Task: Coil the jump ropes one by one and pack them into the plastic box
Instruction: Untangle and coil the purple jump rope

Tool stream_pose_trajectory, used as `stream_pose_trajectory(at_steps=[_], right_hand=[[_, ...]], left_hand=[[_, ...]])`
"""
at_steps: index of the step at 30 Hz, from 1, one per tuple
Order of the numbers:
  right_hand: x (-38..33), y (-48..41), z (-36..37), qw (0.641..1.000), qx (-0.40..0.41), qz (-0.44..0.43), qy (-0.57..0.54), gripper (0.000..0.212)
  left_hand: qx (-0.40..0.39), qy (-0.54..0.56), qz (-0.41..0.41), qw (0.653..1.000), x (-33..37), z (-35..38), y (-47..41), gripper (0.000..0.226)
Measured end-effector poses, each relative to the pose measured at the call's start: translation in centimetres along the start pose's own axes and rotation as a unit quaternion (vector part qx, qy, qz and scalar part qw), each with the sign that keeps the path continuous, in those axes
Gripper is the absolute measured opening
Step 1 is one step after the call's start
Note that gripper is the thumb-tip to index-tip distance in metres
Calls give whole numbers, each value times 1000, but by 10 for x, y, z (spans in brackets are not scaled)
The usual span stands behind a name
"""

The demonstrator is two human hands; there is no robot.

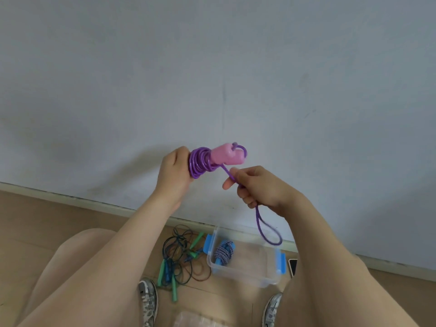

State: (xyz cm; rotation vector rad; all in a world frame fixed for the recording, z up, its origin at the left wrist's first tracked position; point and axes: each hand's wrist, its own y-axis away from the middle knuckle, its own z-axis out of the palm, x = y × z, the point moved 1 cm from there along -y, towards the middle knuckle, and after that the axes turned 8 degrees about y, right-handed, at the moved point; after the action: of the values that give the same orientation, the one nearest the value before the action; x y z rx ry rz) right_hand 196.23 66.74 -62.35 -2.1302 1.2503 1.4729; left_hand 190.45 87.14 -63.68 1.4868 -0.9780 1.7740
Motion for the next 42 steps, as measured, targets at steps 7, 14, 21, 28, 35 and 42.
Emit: stream_pose_trajectory(at_steps=[7,14,21,28,35,42], right_hand=[[-20,12,57,978,-105,-40,175,49],[-12,0,16,942,93,-165,277,34],[-4,5,-13,990,41,-111,71,21],[-26,20,-5,957,-73,-70,-273,33],[-36,11,24,957,102,-117,-244,63],[-40,11,26,965,177,-67,-181,64]], left_hand=[[106,-292,81,947,-9,-6,0,44],[-93,-464,108,874,-15,-11,-5,30],[-218,-279,78,932,-3,-4,2,43],[-192,11,-72,979,1,6,9,40],[-95,71,-126,985,-9,14,10,14],[-142,-7,-39,989,21,21,26,57]])
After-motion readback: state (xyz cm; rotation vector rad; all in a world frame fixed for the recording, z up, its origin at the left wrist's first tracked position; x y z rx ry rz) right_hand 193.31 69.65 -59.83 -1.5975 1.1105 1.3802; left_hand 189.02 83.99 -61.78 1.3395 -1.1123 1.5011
